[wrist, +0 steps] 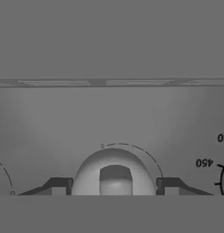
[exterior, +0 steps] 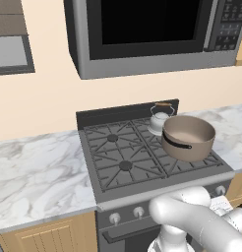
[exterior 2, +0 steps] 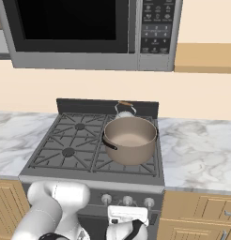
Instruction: Pick the kettle from the cabinet and place it on a stove burner. Then pick the pot from the counter and place it on another stove burner. Finally, turn both burners on.
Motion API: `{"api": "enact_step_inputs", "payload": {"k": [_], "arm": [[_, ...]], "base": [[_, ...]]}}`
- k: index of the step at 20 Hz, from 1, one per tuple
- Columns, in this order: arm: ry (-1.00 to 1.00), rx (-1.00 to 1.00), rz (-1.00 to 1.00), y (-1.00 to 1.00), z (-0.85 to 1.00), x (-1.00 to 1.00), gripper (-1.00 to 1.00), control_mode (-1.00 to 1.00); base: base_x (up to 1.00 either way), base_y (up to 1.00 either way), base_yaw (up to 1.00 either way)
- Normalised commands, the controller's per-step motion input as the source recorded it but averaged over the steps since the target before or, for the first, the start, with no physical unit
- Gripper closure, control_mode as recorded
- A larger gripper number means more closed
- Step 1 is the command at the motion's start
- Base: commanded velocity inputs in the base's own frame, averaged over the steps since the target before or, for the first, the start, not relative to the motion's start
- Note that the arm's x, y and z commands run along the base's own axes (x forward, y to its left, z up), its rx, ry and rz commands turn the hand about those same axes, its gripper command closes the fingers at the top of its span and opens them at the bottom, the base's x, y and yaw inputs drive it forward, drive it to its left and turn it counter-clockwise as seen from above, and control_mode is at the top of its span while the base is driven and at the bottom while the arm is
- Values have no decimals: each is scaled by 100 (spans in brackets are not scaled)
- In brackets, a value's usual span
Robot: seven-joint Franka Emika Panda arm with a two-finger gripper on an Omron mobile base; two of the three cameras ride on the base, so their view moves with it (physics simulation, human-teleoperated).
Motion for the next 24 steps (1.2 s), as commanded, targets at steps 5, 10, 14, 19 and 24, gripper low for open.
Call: {"api": "enact_step_inputs", "payload": {"k": [5, 10, 14, 19, 24], "arm": [[0, -9, 1, 0, 0, 0, 100, -100], [-4, -28, 2, 0, 0, -3, 100, -100], [-3, -36, 2, -1, 0, -3, 100, -100], [-4, -37, 1, -1, 0, -7, 100, -100], [-4, -38, 0, 0, 0, -10, 100, -100]], "base": [[0, 0, 0], [0, 0, 0], [0, 0, 0], [0, 0, 0], [0, 0, 0]]}}
